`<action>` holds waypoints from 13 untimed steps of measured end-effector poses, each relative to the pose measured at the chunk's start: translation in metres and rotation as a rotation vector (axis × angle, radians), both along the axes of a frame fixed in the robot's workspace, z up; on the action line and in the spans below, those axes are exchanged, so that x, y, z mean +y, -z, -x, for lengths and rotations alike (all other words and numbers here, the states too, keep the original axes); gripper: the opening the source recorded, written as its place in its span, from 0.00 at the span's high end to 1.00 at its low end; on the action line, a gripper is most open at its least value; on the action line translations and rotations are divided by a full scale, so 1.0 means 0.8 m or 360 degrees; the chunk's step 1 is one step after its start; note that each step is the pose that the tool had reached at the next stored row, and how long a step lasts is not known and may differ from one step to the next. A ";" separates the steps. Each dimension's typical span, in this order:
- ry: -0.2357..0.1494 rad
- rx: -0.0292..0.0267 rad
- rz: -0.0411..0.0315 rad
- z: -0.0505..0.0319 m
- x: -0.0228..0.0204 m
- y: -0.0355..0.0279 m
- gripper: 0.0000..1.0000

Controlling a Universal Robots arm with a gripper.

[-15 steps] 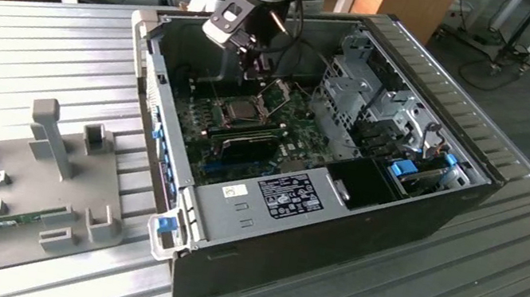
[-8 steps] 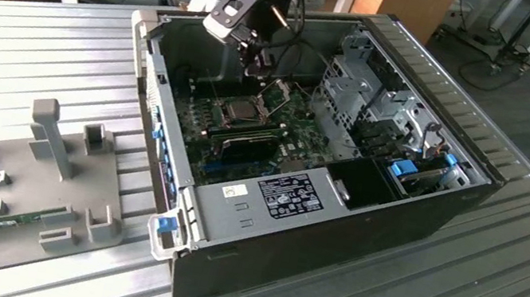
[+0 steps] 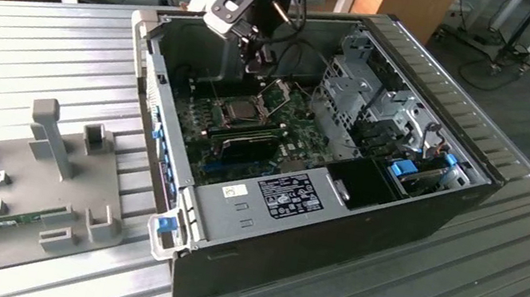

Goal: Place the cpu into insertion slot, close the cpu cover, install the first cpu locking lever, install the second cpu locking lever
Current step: 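Place the cpu into insertion slot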

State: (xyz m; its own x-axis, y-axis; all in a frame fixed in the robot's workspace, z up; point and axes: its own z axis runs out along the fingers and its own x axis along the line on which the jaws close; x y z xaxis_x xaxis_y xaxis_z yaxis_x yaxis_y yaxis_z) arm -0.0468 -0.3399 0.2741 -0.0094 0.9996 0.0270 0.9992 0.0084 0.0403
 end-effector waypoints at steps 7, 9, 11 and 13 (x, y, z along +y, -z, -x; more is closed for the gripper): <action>0.0000 0.00001 0.0000 -0.001 0.0000 -0.0011 0.89; 0.0000 0.00002 0.0000 -0.002 0.0000 -0.0011 0.89; 0.0000 0.00000 0.0000 -0.003 0.0000 -0.0011 0.89; 0.0000 0.00000 0.0000 -0.005 0.0000 -0.0011 0.89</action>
State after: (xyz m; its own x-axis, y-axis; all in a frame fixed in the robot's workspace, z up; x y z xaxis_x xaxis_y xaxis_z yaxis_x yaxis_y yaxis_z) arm -0.0429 -0.3399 0.2749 -0.0095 0.9996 0.0269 0.9992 0.0084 0.0402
